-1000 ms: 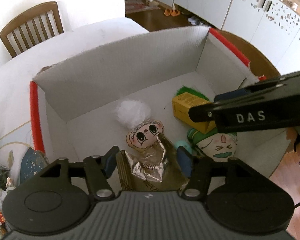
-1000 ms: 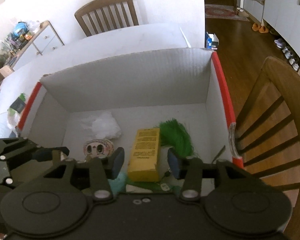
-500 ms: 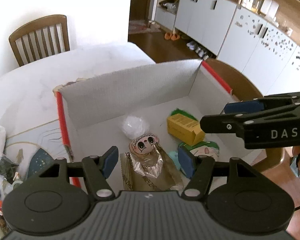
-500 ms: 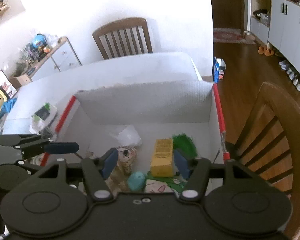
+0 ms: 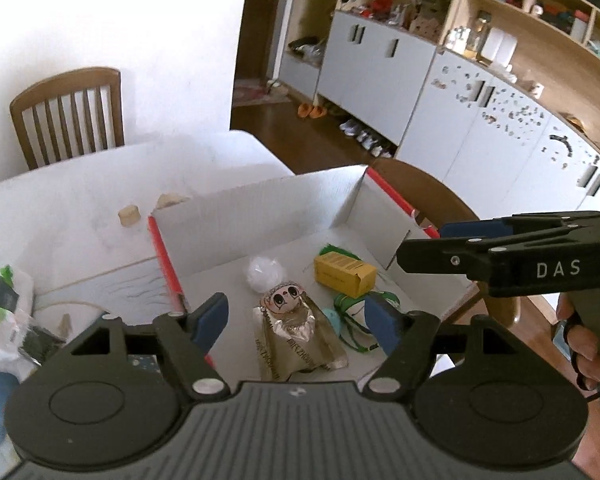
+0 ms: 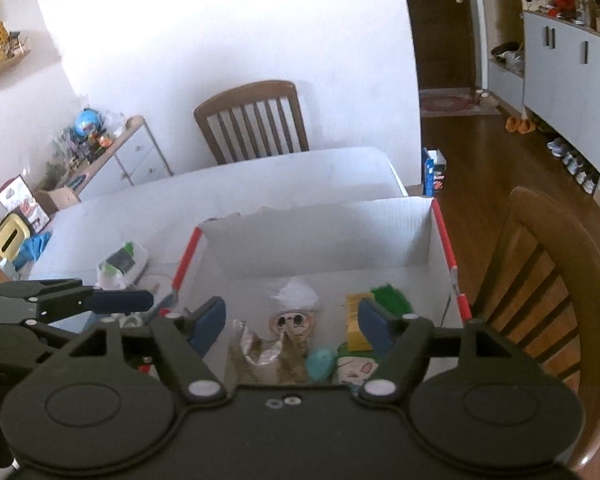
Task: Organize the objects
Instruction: 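Withdraw both tools from the box back toward the tray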
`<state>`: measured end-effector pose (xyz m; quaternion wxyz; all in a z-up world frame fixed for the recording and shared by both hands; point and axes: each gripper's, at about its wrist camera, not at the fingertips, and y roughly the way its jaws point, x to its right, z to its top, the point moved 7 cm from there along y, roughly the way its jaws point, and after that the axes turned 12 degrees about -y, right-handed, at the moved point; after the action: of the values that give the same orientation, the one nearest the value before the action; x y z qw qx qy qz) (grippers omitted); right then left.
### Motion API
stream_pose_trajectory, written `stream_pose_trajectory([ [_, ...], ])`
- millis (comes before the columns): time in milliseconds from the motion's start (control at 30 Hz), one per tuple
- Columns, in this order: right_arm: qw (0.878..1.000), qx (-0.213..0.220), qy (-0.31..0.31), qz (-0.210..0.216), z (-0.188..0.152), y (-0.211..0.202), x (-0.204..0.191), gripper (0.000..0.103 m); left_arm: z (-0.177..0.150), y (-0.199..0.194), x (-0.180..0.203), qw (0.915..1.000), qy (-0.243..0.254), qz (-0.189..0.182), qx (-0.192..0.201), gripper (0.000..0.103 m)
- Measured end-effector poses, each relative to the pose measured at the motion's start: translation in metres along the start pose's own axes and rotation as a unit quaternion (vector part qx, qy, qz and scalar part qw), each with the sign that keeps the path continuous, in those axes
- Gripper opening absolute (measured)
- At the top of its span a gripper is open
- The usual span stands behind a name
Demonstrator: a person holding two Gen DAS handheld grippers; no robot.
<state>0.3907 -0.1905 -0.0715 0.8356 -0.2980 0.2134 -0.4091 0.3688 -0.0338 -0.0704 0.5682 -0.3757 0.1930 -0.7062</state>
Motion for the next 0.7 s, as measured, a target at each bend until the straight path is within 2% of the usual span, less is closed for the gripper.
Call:
stream_pose_trajectory([
  [100,1.0,0.014,0.018,-0.006,-0.002,-0.01,-0.009,0.076,-0.001,-0.015,-0.005,0.9999,0.007,-0.008,0.005,0.082],
  [467,0.997,0.051,0.043,-0.033,-0.014,-0.032,-0.062,0.088,-0.005,-0.054,-0.033,0.999,0.025,-0.036,0.009,0.083],
  [700,0.995,0.072,0.052,-0.048,-0.02,-0.036,-0.097,0.1,-0.006,-0.073,-0.058,0.9982,0.027,-0.049,0.02,0.088],
])
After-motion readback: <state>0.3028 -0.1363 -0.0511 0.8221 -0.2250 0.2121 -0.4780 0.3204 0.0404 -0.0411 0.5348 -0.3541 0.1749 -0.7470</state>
